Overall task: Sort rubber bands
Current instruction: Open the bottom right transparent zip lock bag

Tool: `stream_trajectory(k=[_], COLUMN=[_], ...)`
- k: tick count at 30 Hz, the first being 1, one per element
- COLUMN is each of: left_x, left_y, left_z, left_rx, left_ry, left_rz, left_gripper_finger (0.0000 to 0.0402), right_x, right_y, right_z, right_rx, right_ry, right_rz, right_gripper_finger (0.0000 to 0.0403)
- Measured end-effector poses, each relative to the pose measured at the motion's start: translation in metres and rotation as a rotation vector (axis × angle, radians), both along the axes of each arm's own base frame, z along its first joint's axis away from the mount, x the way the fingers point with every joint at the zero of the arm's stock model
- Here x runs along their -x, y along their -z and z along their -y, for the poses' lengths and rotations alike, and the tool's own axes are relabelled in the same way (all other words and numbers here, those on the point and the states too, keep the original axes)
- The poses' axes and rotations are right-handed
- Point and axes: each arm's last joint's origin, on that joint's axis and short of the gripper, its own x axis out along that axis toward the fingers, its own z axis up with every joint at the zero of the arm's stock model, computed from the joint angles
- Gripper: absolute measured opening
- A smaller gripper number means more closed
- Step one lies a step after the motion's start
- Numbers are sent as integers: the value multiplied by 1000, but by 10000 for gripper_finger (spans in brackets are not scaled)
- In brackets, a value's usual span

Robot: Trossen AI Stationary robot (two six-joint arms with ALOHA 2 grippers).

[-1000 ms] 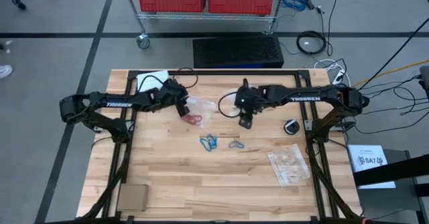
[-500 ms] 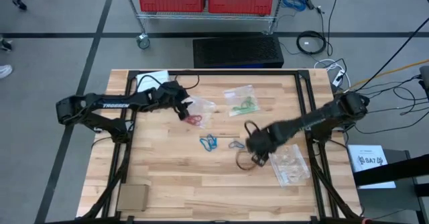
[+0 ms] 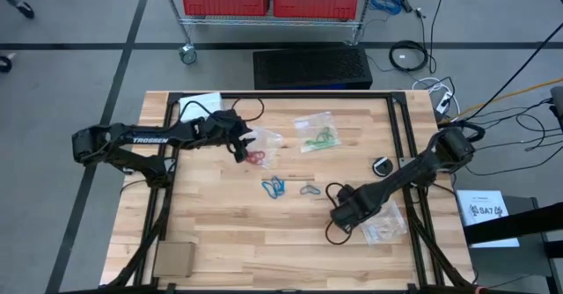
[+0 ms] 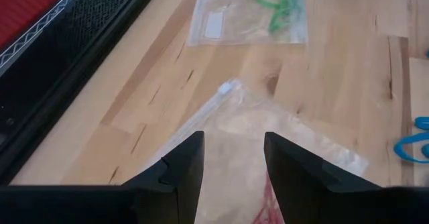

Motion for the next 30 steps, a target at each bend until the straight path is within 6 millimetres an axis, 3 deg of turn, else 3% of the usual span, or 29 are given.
stream_trajectory(k=[6,14,20,25,30], left_x=[-1,-4,-12,-17,-21], left_y=[-1,-7,-20,-31,-31], left_z=[0,-1,-1,7,29], left_rx=[-7,-33,-34,27,19], left_ry=[1,0,108,355,614], left_rz=[17,80,245,384,396], left_gripper_finger=[163,163,163,163,163], right_x=[-3,-7,-25,-46,-70], right_y=[13,8,-27,-67,-100], right_z=[-3,-4,2,18,41], right_rx=[-28,0,-11,9,161], right_ry=[-1,-43,-180,-326,-452], right_rz=[-63,-79,23,198,349], right_gripper_finger=[149,11,9,2,1])
